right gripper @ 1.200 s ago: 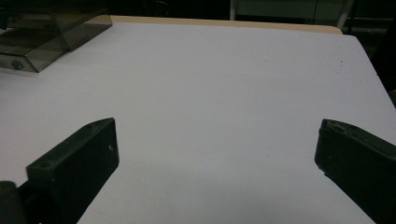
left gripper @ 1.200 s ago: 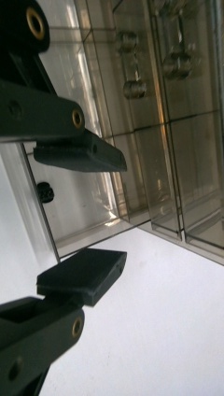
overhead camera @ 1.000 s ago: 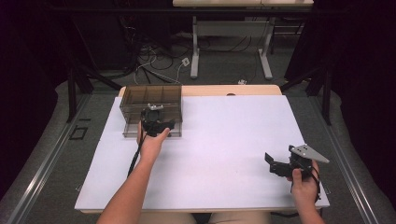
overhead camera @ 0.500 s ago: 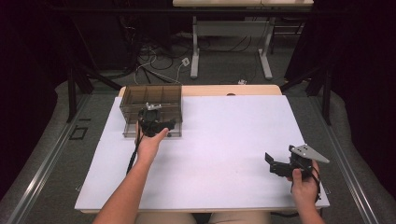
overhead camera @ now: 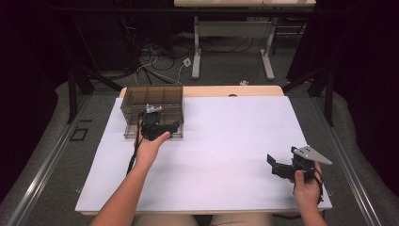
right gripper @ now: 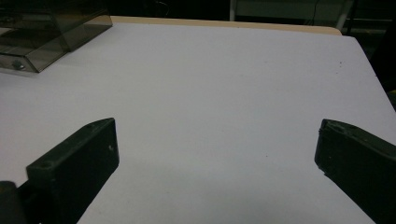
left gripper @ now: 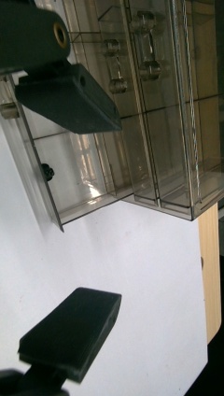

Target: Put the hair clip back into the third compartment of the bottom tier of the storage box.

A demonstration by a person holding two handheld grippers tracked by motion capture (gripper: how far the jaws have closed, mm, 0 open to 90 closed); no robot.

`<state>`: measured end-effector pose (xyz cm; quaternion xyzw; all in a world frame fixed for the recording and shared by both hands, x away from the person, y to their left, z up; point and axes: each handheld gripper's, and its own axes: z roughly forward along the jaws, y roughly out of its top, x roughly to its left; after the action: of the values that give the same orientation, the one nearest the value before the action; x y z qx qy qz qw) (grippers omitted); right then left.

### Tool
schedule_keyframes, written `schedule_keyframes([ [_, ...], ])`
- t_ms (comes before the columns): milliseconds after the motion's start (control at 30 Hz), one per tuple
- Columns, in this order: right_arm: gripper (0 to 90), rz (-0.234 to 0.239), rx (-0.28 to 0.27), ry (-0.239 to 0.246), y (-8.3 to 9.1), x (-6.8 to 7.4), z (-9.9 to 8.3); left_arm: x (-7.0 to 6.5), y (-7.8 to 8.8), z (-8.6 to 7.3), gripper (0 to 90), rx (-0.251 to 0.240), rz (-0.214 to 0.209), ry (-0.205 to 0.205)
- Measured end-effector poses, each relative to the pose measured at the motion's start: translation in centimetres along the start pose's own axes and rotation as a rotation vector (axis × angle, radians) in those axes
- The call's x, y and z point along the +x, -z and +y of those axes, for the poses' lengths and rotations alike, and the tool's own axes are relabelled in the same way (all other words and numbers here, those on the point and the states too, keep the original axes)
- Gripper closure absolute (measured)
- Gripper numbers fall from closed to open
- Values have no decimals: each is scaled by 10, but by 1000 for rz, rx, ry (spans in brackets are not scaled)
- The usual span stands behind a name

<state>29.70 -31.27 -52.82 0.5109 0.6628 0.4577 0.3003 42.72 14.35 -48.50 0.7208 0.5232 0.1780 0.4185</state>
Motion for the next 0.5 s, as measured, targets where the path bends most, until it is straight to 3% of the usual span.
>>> schedule_keyframes([
  [367,0,2,-4,-3,-1,1,0,-7,13,-4,5,9,-46,-40],
  [500,0,-3,-2,-4,-1,1,0,-11,19,-7,5,9,-31,-56],
])
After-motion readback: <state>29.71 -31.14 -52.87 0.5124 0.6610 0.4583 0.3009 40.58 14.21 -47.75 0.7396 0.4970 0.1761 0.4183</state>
